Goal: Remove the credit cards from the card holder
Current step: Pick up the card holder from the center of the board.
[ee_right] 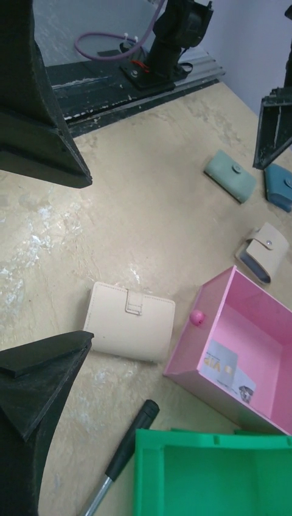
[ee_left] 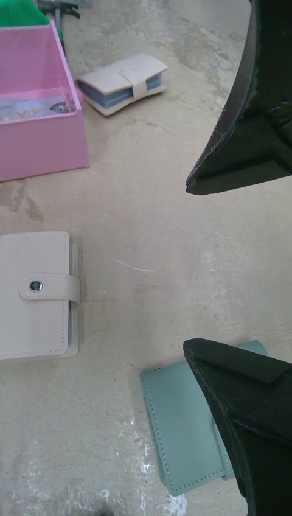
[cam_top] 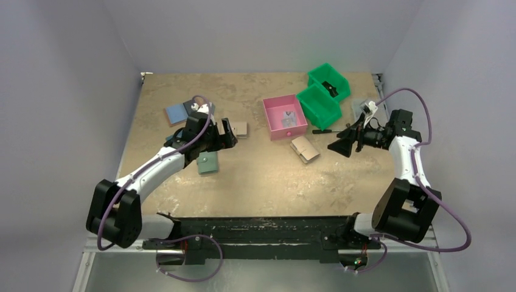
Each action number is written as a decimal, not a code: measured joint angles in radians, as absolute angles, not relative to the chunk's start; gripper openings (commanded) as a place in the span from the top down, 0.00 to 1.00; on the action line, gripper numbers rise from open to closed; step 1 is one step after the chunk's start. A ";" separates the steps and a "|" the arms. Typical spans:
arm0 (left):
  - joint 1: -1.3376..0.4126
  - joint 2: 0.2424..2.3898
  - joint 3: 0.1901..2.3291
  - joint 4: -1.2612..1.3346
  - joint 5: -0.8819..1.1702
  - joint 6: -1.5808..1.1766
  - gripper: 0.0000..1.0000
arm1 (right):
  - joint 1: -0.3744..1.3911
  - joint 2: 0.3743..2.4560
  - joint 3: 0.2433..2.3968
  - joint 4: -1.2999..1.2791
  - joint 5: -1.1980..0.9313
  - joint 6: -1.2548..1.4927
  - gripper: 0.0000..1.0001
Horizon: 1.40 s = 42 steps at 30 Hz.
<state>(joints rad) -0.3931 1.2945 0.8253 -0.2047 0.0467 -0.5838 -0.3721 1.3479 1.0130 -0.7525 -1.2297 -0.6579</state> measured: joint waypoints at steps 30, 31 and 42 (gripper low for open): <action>-0.340 1.786 1.256 -0.303 0.016 -0.372 0.32 | -0.372 1.238 0.972 -0.614 -1.140 -0.517 0.01; -0.331 1.796 1.277 -0.317 0.027 -0.348 0.35 | -0.372 1.238 0.972 -0.614 -1.141 -0.517 0.01; -0.155 1.918 1.318 -0.299 0.249 -0.354 0.49 | -0.372 1.238 0.972 -0.615 -1.142 -0.517 0.01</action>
